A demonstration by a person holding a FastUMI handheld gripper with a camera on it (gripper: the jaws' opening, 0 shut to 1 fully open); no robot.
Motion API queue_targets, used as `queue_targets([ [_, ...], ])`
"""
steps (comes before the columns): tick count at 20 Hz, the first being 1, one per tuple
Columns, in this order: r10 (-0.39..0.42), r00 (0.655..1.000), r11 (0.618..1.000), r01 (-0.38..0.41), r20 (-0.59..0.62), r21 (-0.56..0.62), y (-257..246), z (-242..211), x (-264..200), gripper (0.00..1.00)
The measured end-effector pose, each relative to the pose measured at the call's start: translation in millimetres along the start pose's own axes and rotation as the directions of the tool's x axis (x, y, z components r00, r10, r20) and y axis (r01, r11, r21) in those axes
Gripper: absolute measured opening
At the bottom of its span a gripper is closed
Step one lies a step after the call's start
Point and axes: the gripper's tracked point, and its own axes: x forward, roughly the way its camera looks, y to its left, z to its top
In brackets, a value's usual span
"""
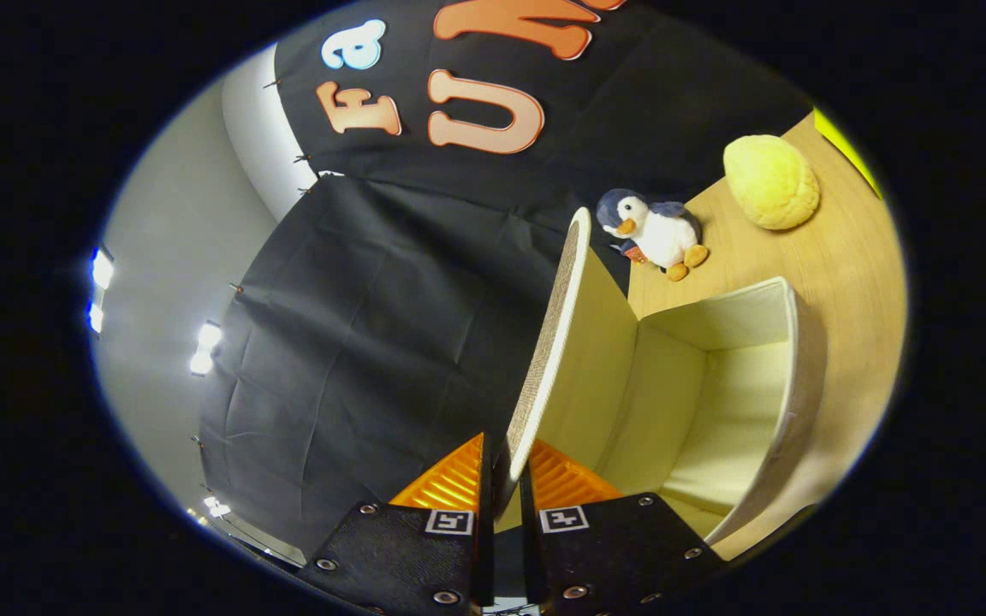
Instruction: Open the storage box then place both shoes into the box .Put the left shoe in first, then the right shoe, with the right side of both shoes facing outward in a uniform manner.
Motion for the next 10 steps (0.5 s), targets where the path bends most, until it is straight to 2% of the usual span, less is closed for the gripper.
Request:
queue_targets([
  [7, -0.027, 0.999, 0.996, 0.024, -0.037, -0.09, 40, -3, 72, 0.14],
  [8, -0.042, 0.998, 0.993, 0.037, -0.044, -0.116, 39, -4, 85, 0.17],
  [10, -0.071, 0.996, 0.985, 0.061, -0.06, -0.163, 34, -11, 104, 0.29],
])
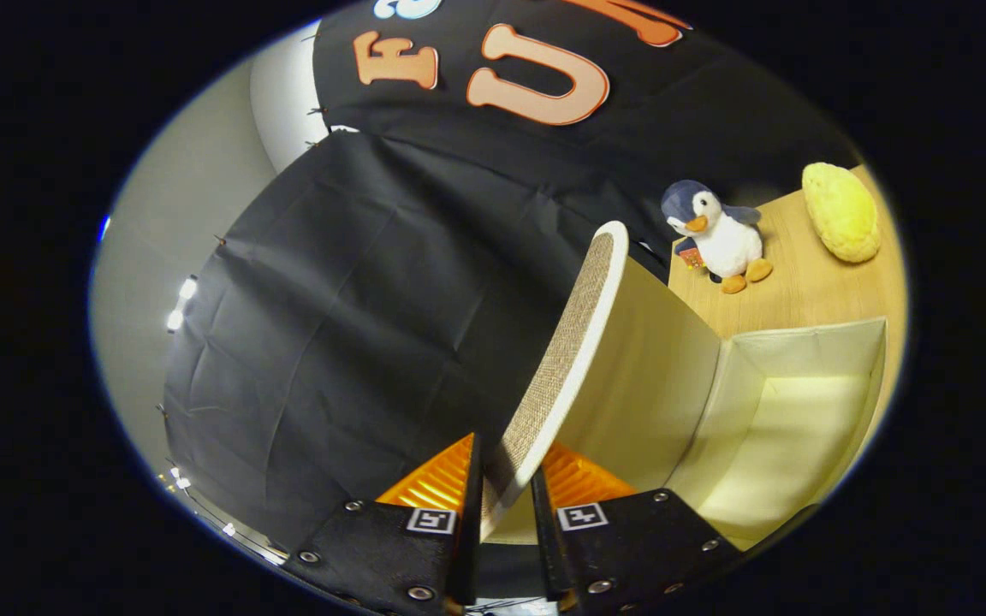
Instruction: Open the storage box then place both shoes into the box .Put the left shoe in first, then the right shoe, with the right side of both shoes facing outward in a uniform manner.
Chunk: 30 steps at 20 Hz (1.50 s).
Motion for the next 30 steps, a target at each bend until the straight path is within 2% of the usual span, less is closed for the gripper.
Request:
queue_targets([
  [1, -0.013, 1.0, 1.0, 0.013, -0.011, -0.017, -2, -4, 7, 0.43],
  [5, -0.098, 0.995, 0.993, 0.096, -0.029, -0.066, -18, -11, 10, 0.79],
  [7, -0.156, 0.988, 0.982, 0.155, -0.003, -0.11, -32, -7, 0, 0.85],
  [10, -0.229, 0.971, 0.959, 0.237, 0.071, -0.153, -62, 1, -26, 0.89],
  [12, -0.304, 0.944, 0.935, 0.322, 0.13, -0.152, -91, 7, -47, 0.92],
  [15, -0.437, 0.881, 0.881, 0.46, 0.184, -0.109, -145, 0, -86, 0.94],
  [19, -0.576, 0.778, 0.8, 0.6, 0.251, -0.026, -200, -15, -157, 0.94],
  [23, -0.721, 0.646, 0.671, 0.741, 0.251, 0.021, -265, -45, -238, 0.94],
  [27, -0.83, 0.513, 0.525, 0.851, 0.219, -0.003, -314, -78, -316, 0.94],
  [29, -0.859, 0.472, 0.477, 0.879, 0.197, -0.029, -336, -84, -335, 0.92],
  [30, -0.866, 0.464, 0.465, 0.884, 0.186, -0.039, -346, -86, -340, 0.9],
])
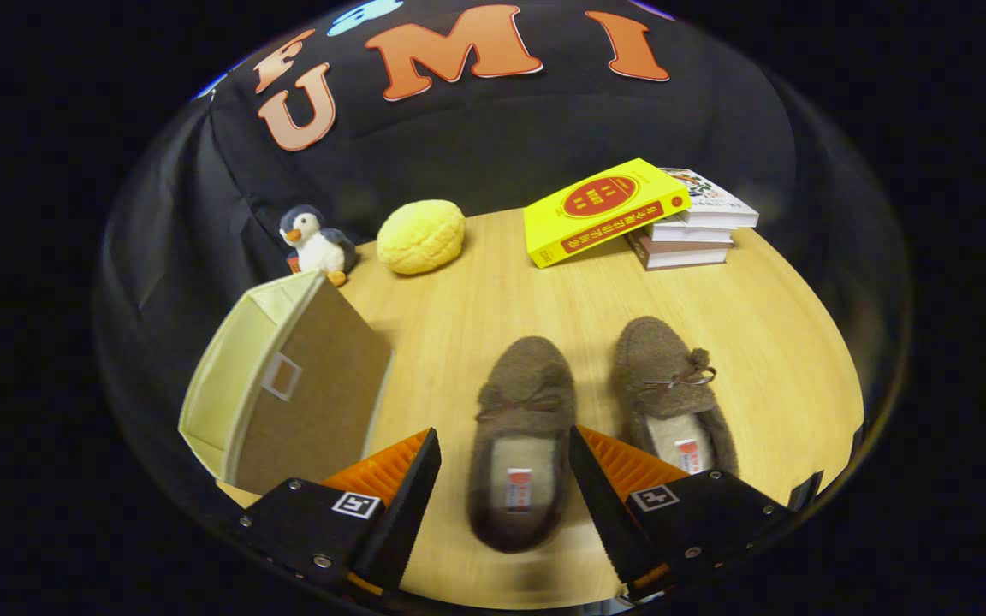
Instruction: Open the storage box then place both shoes into the box .Put the left shoe in first, then the right shoe, with the right side of both shoes facing outward in a uniform manner.
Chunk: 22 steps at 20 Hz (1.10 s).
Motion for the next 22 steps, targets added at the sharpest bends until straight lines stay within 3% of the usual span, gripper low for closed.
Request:
queue_targets([
  [6, -0.04, 0.994, 0.996, 0.032, -0.105, -0.079, -25, -29, 43, 0.72],
  [10, -0.061, 0.99, 0.998, 0.061, -0.124, -0.003, -32, -28, 67, 0.56],
  [13, -0.01, 0.985, 0.994, 0.029, -0.174, 0.109, -24, -31, 75, 0.32],
  [17, 0.002, 0.981, 0.984, 0.033, -0.196, 0.176, -22, -29, 71, 0.1],
  [19, 0.066, 0.974, 0.976, -0.018, -0.215, 0.217, -3, -30, 60, 0.04],
  [22, 0.126, 0.975, 0.96, -0.073, -0.181, 0.271, 27, -6, 36, 0.04],
])
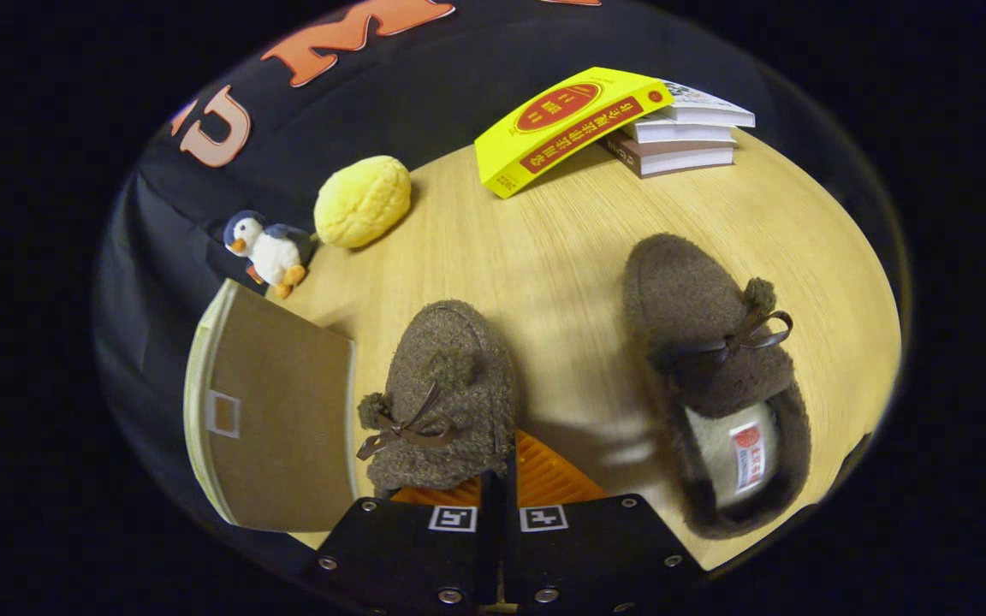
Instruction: Open the storage box then place both shoes into the box .Put the left shoe in first, then the right shoe, with the right side of both shoes facing outward in a uniform manner.
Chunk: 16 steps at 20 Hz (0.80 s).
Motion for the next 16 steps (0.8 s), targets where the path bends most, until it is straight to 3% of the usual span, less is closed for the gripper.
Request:
queue_targets([
  [9, 0.18, 0.977, 0.983, -0.174, 0.118, -0.06, 162, 73, -68, 0.04],
  [16, 0.227, 0.974, 0.962, -0.223, 0.004, -0.16, 262, 39, -44, 0.04],
])
